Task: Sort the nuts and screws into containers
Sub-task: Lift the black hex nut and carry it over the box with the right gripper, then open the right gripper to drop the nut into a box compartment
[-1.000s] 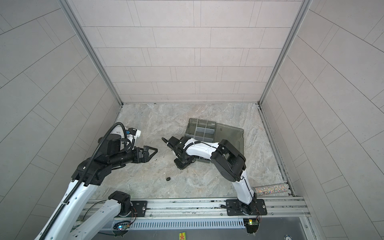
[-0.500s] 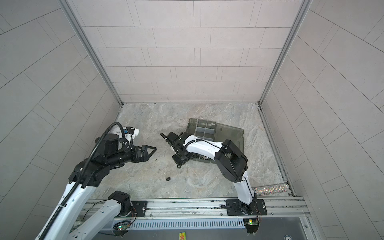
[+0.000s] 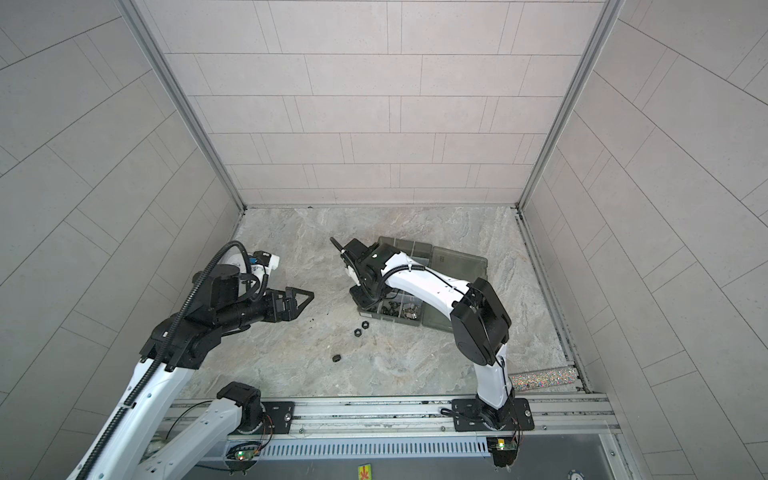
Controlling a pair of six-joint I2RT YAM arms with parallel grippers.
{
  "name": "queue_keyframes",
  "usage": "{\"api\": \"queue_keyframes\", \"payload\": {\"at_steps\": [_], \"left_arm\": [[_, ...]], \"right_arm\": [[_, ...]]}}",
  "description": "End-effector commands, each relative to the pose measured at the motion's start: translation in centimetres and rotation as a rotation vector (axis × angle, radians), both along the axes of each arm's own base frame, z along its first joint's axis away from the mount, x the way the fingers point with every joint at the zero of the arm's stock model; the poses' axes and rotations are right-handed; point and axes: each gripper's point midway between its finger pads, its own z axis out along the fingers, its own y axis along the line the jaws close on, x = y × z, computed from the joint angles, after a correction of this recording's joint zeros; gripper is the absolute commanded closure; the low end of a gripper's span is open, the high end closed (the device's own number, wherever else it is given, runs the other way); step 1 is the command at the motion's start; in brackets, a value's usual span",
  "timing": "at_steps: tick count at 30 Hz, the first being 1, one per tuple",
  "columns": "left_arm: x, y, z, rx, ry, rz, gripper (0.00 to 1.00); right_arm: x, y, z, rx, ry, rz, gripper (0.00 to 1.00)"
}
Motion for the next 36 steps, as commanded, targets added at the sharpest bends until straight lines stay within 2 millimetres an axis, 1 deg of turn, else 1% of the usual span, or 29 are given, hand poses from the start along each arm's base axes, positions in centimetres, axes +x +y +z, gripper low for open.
{"api": "queue_keyframes", "payload": {"at_steps": [1,4,5,7,12,17,21,24,27,30,32,34,35,36], "left_arm": [[0.6,-0.4,1.9,-0.02,-0.06,-0.016,0.0],[0.8,-0.6,2.4,-0.026,-0.075,-0.022,0.0],[1.3,-0.8,2.0,-0.022,-0.054,-0.022,0.0],[1.7,-0.9,2.1,-0.022,-0.052,-0.023,0.0],[2.7,-1.3,2.6,-0.029,-0.054,-0.031,0.0],[3.3,-1.5,2.7,-0.023,-0.052,-0.037,0.0],[3.6,-1.8,2.5,-0.022,-0.045,-0.046,0.0],[3.8,-2.0,2.4,-0.024,-0.041,-0.055,0.0],[3.9,-2.1,2.3,-0.025,-0.038,-0.063,0.0],[3.9,-2.3,2.2,-0.025,-0.034,-0.071,0.0],[3.9,-2.5,2.0,-0.027,-0.029,-0.08,0.0],[3.7,-2.6,1.9,-0.024,-0.028,-0.088,0.0],[3.6,-2.8,1.9,-0.026,-0.027,-0.095,0.0],[3.5,-2.8,1.8,-0.025,-0.025,-0.097,0.0]], "right_arm": [[1.3,-2.5,1.3,-0.018,-0.008,-0.03,0.91],[2.9,-4.1,1.1,-0.021,-0.005,-0.068,0.91],[3.4,-4.6,1.0,-0.025,-0.006,-0.081,0.91],[4.4,-5.5,0.7,-0.03,-0.006,-0.099,0.91],[6.4,-7.3,-0.5,-0.047,0.008,-0.139,0.91],[7.4,-8.7,-2.0,-0.06,0.044,-0.187,0.9],[7.7,-9.1,-3.0,-0.073,0.063,-0.203,0.89],[7.6,-9.2,-3.4,-0.08,0.077,-0.201,0.82],[7.8,-9.6,-3.3,-0.1,0.064,-0.205,0.73],[7.6,-9.7,-2.3,-0.096,0.048,-0.205,0.7],[7.2,-9.5,-1.4,-0.078,0.038,-0.2,0.62],[6.8,-9.6,-0.9,-0.079,0.031,-0.2,0.55],[6.5,-9.7,-0.7,-0.08,0.029,-0.2,0.5],[6.3,-9.8,-0.7,-0.084,0.029,-0.205,0.48]]}}
